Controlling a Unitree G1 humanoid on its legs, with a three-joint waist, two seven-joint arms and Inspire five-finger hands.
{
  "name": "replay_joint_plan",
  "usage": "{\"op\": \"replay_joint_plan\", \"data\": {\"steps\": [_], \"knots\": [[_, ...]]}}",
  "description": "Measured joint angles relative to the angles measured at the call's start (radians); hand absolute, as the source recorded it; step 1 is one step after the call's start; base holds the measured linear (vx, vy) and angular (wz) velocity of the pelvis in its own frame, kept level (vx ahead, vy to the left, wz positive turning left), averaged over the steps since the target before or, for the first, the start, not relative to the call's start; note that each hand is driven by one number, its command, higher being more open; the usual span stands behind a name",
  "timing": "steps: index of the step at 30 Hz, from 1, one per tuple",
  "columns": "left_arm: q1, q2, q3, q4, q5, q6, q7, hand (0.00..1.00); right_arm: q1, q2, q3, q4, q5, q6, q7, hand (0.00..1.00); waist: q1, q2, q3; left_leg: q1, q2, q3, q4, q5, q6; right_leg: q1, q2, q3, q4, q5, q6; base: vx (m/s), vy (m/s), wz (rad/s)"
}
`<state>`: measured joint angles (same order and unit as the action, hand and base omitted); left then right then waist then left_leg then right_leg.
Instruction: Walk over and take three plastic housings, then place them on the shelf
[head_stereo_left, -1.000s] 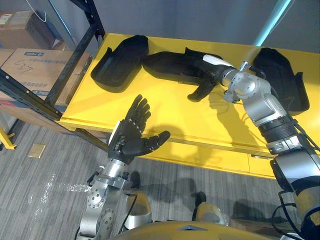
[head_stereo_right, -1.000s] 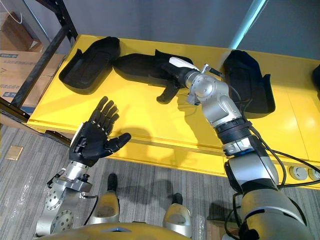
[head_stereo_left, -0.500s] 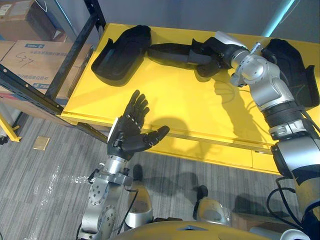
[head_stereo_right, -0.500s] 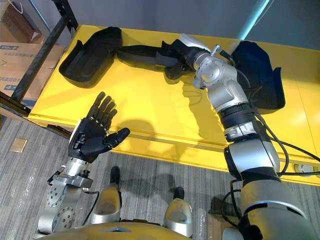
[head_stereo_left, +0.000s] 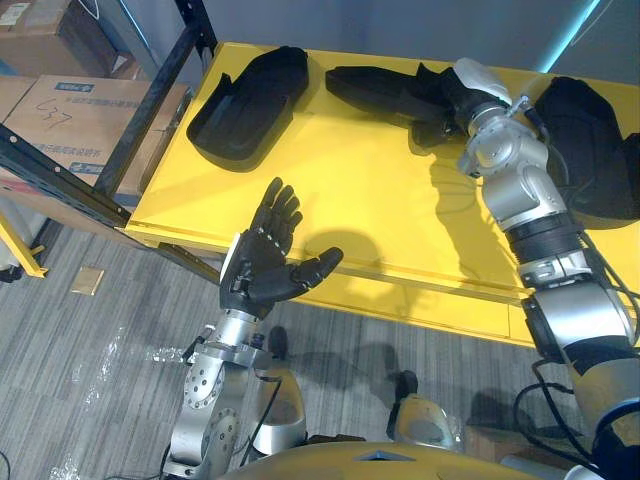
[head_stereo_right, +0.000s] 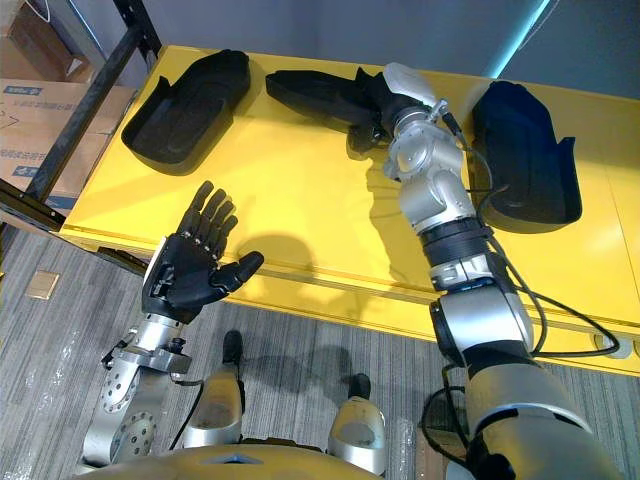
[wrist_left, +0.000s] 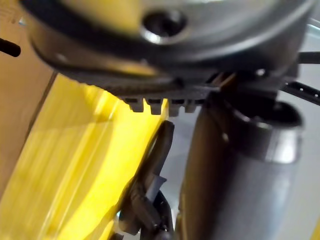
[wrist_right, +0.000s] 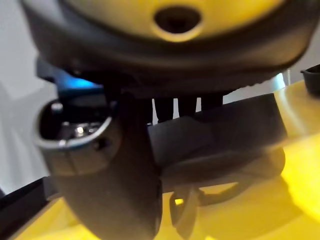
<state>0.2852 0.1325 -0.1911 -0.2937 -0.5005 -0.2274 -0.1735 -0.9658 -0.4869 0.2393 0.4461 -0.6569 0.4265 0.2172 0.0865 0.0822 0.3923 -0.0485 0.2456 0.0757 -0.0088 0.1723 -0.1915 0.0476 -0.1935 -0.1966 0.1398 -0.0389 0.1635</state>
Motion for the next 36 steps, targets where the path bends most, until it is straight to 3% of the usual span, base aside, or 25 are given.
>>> {"op": "replay_joint_plan", "data": {"steps": [4,11,12,15,23,29,36], "knots": [[0.000,0.000,-0.028,0.000,0.000,0.000,0.002,1.00,0.041,0.034,-0.016,-0.052,-0.089,0.069,0.065,0.00,-0.006,-0.003,-0.011,0.025,-0.002,0.015,-0.007,-0.003,0.000,0.011,-0.003,0.012,0.000,-0.001,0.001,0.00,-0.004,-0.10],[0.003,0.001,-0.033,0.000,0.000,0.013,0.013,1.00,0.097,0.066,-0.033,-0.053,-0.127,0.091,0.151,0.00,-0.002,-0.032,-0.065,0.059,-0.009,0.046,-0.022,-0.011,0.005,0.016,-0.012,0.038,-0.002,-0.004,0.001,-0.01,0.004,-0.10],[0.003,0.001,-0.032,0.000,0.000,0.017,0.015,1.00,0.113,0.073,-0.033,-0.053,-0.127,0.090,0.166,1.00,-0.005,-0.039,-0.083,0.061,-0.009,0.049,-0.032,-0.008,0.006,0.014,-0.012,0.038,-0.004,-0.006,-0.001,0.00,0.000,0.00],[0.002,0.000,-0.030,0.000,0.001,0.019,0.015,1.00,0.163,0.094,-0.034,-0.052,-0.127,0.089,0.184,1.00,-0.007,-0.054,-0.122,0.065,-0.009,0.056,-0.038,-0.007,0.006,0.014,-0.013,0.040,-0.008,-0.007,-0.003,0.00,-0.003,-0.02],[0.000,-0.011,-0.020,0.001,0.002,0.044,0.023,1.00,0.281,0.140,-0.026,-0.089,-0.080,0.058,0.178,1.00,-0.022,-0.061,-0.186,0.082,-0.009,0.072,-0.055,-0.004,0.004,0.015,-0.013,0.049,-0.015,-0.006,-0.002,0.00,-0.005,-0.05],[0.000,-0.016,0.002,0.001,0.005,0.059,0.019,1.00,0.331,0.142,-0.025,-0.090,0.053,-0.011,0.054,1.00,-0.035,-0.060,-0.199,0.095,-0.009,0.082,-0.072,-0.001,0.000,0.013,-0.013,0.053,-0.019,-0.005,-0.002,0.00,-0.004,-0.05],[-0.002,-0.018,0.000,0.016,0.038,0.059,0.006,1.00,0.421,0.156,-0.034,-0.140,0.245,-0.152,-0.128,1.00,-0.042,-0.058,-0.200,0.098,-0.009,0.099,-0.073,-0.001,-0.006,0.006,-0.012,0.068,-0.033,0.007,0.012,0.03,-0.008,-0.07]]}}
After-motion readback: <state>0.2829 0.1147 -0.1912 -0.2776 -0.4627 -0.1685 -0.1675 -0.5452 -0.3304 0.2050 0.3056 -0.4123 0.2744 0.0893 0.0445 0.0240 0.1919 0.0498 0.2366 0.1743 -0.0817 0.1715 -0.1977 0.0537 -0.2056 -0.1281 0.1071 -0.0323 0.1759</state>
